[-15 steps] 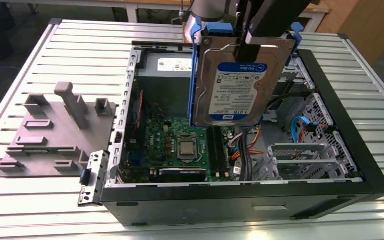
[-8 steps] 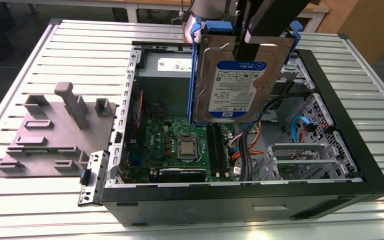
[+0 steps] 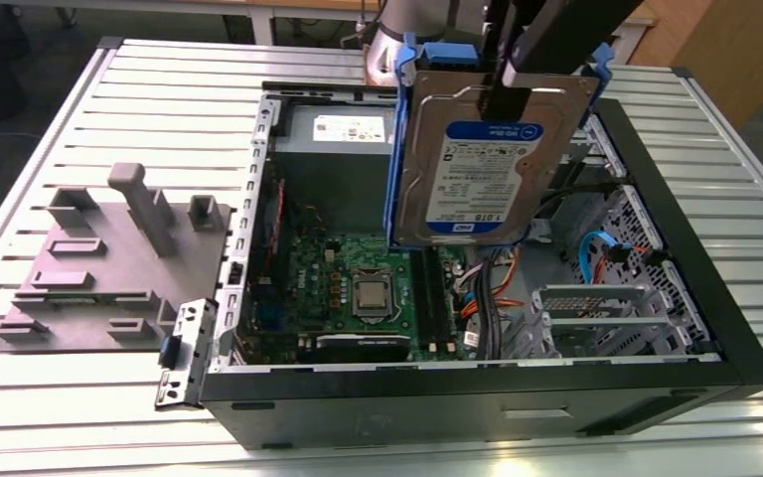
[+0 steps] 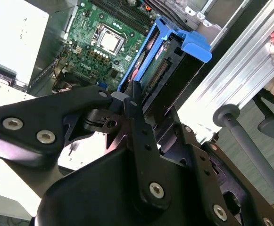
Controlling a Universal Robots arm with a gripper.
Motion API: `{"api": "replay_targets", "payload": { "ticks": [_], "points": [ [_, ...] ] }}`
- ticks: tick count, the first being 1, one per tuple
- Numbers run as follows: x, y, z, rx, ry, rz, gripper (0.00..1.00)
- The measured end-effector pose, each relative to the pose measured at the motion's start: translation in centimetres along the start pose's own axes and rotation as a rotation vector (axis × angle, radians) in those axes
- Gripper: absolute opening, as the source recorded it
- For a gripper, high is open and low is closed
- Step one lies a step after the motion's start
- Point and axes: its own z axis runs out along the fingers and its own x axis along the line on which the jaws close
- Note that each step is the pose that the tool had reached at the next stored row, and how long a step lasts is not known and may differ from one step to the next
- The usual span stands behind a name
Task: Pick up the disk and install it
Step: 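Pick up the disk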
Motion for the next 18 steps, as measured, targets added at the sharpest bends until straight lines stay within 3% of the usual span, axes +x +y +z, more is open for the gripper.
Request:
{"api": "replay_targets", "payload": {
  "ticks": [18],
  "points": [
    [-0.03,-3.37,0.01,-0.0001,0.0000,0.000,0.35]
  ]
}}
